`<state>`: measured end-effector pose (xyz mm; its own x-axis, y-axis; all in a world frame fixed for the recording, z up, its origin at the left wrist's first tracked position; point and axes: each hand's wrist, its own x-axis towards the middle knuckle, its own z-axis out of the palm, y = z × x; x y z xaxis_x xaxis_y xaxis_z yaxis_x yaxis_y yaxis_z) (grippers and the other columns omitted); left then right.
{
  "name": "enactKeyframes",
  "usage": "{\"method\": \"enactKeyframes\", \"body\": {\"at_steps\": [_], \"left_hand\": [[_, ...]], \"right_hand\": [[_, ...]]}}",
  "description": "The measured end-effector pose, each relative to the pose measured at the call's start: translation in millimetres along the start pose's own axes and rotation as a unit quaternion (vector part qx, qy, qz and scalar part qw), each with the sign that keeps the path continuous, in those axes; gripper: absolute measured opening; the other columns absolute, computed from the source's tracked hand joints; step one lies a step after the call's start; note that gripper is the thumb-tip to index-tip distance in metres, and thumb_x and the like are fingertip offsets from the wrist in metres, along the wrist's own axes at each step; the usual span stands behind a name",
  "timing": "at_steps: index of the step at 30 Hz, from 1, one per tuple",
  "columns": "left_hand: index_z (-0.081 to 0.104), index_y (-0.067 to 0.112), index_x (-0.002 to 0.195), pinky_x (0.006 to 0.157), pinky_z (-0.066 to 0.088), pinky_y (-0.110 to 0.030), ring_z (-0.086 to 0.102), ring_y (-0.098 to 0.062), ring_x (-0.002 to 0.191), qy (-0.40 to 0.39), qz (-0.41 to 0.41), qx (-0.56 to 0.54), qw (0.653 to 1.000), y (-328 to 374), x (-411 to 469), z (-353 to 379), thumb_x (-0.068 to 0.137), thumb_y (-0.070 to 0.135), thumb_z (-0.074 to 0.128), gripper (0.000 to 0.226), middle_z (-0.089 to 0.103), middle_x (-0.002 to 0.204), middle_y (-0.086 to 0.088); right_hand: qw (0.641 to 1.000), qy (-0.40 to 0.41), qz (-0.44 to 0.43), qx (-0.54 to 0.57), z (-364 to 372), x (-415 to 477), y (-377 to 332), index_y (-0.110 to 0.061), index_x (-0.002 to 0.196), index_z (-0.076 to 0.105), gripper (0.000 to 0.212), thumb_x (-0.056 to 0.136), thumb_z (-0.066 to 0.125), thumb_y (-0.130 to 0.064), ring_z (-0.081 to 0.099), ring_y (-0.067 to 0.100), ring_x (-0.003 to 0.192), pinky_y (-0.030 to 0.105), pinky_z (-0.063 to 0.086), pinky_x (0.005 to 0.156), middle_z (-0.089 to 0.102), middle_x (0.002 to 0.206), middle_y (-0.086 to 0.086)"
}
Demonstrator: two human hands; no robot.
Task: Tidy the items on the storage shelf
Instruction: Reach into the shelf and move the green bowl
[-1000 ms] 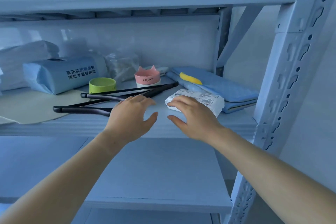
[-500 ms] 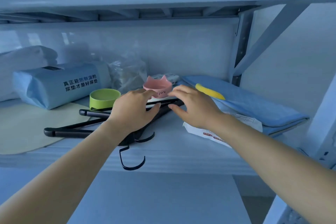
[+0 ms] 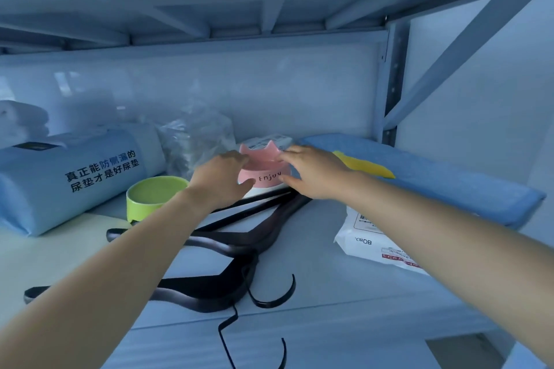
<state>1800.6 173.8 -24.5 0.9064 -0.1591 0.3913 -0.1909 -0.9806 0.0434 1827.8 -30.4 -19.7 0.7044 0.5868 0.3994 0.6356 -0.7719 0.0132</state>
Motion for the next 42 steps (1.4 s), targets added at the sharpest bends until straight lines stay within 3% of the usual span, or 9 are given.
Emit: {"method": "enactKeyframes", "body": {"at_steps": [7, 14, 21, 32, 38, 42], "left_hand": [[0.045, 0.035, 0.131, 0.09, 0.049, -0.042, 0.047, -0.019, 0.121, -0.031, 0.035, 0.006, 0.999, -10, 20, 28, 0.088, 0.033, 0.056, 0.044, 0.05, 0.134, 0.007], [0.042, 0.034, 0.134, 0.084, 0.05, -0.039, 0.046, -0.019, 0.121, -0.044, 0.023, 0.063, 0.997, -8, 31, 31, 0.086, 0.033, 0.062, 0.052, 0.052, 0.13, 0.004], [0.044, 0.033, 0.134, 0.083, 0.051, -0.037, 0.052, -0.021, 0.114, -0.069, 0.021, 0.106, 0.992, 1, 37, 33, 0.086, 0.034, 0.063, 0.051, 0.057, 0.125, 0.002], [0.04, 0.042, 0.133, 0.082, 0.052, -0.038, 0.055, -0.018, 0.111, -0.041, 0.035, 0.081, 0.995, -2, 36, 38, 0.088, 0.032, 0.06, 0.05, 0.057, 0.126, 0.008], [0.04, 0.043, 0.132, 0.081, 0.052, -0.037, 0.057, -0.02, 0.108, -0.038, 0.06, 0.08, 0.994, -10, 39, 42, 0.089, 0.036, 0.058, 0.048, 0.06, 0.123, 0.007], [0.035, 0.048, 0.132, 0.078, 0.051, -0.036, 0.058, -0.02, 0.106, -0.033, 0.099, 0.076, 0.992, -22, 43, 44, 0.088, 0.038, 0.058, 0.05, 0.06, 0.122, 0.007]], "right_hand": [[0.999, -0.039, 0.023, -0.004, 20, 25, 15, -0.022, 0.138, 0.041, 0.049, 0.093, 0.05, -0.037, 0.04, 0.021, 0.128, 0.036, 0.041, 0.097, 0.044, 0.141, -0.001], [0.996, -0.084, 0.014, -0.005, 26, 40, 29, -0.026, 0.13, 0.05, 0.042, 0.089, 0.059, -0.031, 0.043, 0.021, 0.125, 0.039, 0.042, 0.097, 0.05, 0.134, -0.002], [0.995, -0.094, -0.017, 0.0, 27, 47, 40, -0.022, 0.119, 0.059, 0.035, 0.084, 0.065, -0.025, 0.053, 0.025, 0.112, 0.041, 0.046, 0.091, 0.059, 0.121, 0.002], [0.995, -0.044, -0.09, -0.009, 46, 55, 58, -0.016, 0.107, 0.062, 0.031, 0.079, 0.071, -0.024, 0.048, 0.022, 0.108, 0.041, 0.047, 0.082, 0.059, 0.107, 0.003], [0.994, -0.067, -0.078, -0.022, 44, 63, 56, -0.014, 0.094, 0.062, 0.023, 0.076, 0.072, -0.024, 0.055, 0.028, 0.096, 0.04, 0.047, 0.076, 0.058, 0.097, 0.009], [0.996, -0.063, -0.061, -0.023, 45, 63, 49, -0.017, 0.097, 0.065, 0.024, 0.076, 0.073, -0.025, 0.055, 0.028, 0.097, 0.039, 0.047, 0.076, 0.059, 0.098, 0.01]]}}
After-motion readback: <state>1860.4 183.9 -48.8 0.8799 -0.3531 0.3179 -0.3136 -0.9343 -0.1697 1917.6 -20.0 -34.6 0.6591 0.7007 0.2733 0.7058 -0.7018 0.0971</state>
